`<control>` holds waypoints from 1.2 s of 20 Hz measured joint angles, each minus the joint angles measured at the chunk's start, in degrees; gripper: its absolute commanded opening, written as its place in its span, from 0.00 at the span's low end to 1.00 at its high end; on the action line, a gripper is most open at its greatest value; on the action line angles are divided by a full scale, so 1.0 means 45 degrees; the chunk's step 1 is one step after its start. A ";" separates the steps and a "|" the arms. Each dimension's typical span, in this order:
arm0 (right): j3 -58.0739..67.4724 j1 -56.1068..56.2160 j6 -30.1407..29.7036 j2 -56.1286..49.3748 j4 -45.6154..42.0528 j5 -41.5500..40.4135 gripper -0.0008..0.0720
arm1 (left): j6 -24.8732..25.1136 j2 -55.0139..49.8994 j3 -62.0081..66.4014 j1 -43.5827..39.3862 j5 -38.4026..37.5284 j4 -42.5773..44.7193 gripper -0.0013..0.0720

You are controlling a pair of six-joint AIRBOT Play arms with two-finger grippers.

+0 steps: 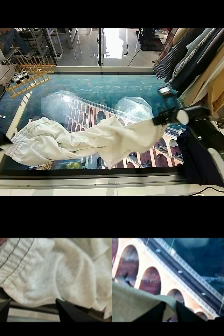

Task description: Fold the clothes and pants, and hang the long-sleeved shirts on hangers.

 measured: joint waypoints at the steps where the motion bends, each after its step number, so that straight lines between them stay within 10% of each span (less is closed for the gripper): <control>1: 0.0044 -0.0350 0.0136 -0.0005 0.0442 -0.0534 0.87 | 0.0121 0.0204 0.0282 0.0024 0.0461 -0.0602 0.93; 12: -0.2263 -0.4643 -0.0495 -0.1311 0.5294 0.1336 0.87 | 0.1656 -0.3876 0.2021 -0.2633 0.5566 -0.2497 0.94; 24: -0.3147 -0.5853 -0.0612 -0.3283 0.8869 0.1860 0.88 | 0.1326 -1.0346 0.8650 -0.3594 0.1938 -0.2278 0.96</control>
